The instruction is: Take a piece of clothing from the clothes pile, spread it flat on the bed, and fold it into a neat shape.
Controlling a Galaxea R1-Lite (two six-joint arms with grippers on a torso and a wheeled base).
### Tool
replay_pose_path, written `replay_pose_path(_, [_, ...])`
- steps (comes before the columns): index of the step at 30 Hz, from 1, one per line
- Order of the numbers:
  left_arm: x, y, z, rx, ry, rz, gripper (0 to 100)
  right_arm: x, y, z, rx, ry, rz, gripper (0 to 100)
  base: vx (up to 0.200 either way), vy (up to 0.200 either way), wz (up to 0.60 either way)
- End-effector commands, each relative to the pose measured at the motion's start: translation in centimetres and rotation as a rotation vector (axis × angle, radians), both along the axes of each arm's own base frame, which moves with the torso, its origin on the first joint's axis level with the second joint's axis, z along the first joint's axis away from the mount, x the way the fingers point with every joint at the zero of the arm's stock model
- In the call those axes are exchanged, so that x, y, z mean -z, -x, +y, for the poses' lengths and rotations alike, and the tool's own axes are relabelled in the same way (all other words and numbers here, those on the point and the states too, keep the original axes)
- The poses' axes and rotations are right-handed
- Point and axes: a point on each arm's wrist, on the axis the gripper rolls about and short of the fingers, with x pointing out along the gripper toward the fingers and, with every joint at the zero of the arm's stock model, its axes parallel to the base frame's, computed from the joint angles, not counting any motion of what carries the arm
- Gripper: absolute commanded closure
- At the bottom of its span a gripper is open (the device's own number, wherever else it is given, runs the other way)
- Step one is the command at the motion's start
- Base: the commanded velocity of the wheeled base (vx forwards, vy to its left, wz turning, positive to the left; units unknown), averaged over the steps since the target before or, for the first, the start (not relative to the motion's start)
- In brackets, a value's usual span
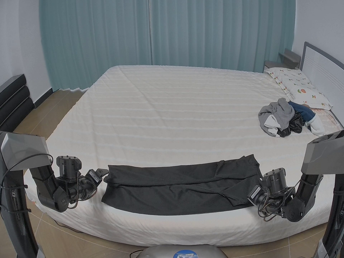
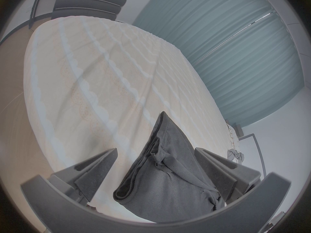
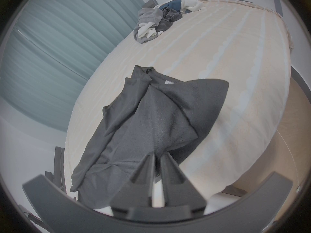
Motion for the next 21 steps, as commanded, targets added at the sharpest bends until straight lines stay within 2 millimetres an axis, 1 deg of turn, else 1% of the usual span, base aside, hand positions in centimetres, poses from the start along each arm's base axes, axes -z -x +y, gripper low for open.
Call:
replay_pose_path(1, [0.1,0.0,0.0,0.0,0.0,0.002,0,0.3,0.3,-0.1,-0.007,0.009,0.018,0,0.0,0.0,0.0])
replay_pose_path(4, [0.0,0.0,0.0,0.0,0.001,0.0,0,-0.2,0.4,-0.2,-0.005,0.006,0.0,0,0.0,0.0,0.0])
replay_pose_path(6, [-0.1,0.0,0.0,0.0,0.003,-0.004,0,-1.2,0.3,-0.5,0.01,-0.005,-0.035,0,0.0,0.0,0.0])
replay_pose_path(7, [-0.1,0.0,0.0,0.0,0.003,-0.004,0,-1.3,0.3,-0.5,0.01,-0.006,-0.04,0,0.0,0.0,0.0])
replay_pose_path(8, [-0.3,0.0,0.0,0.002,0.006,-0.008,0,-2.0,0.4,-0.9,0.021,-0.014,-0.058,0,0.0,0.0,0.0])
replay_pose_path(11, [-0.3,0.0,0.0,0.002,0.006,-0.008,0,-2.0,0.4,-0.9,0.021,-0.014,-0.058,0,0.0,0.0,0.0])
replay_pose_path(12, [-0.3,0.0,0.0,0.003,0.009,-0.01,0,-3.9,0.5,-2.1,0.059,-0.041,-0.12,0,0.0,0.0,0.0])
replay_pose_path(14, [-0.3,-0.1,0.0,0.004,0.008,-0.011,0,-4.6,0.5,-2.5,0.072,-0.053,-0.141,0,0.0,0.0,0.0])
replay_pose_path(19, [-0.5,-1.0,-0.3,0.015,0.008,-0.038,0,-4.9,0.7,-2.7,0.061,-0.072,-0.143,0,0.0,0.0,0.0])
replay_pose_path(21, [-0.3,-1.2,-1.2,0.053,0.008,-0.042,0,-4.8,0.7,-2.5,0.051,-0.076,-0.137,0,0.0,0.0,0.0])
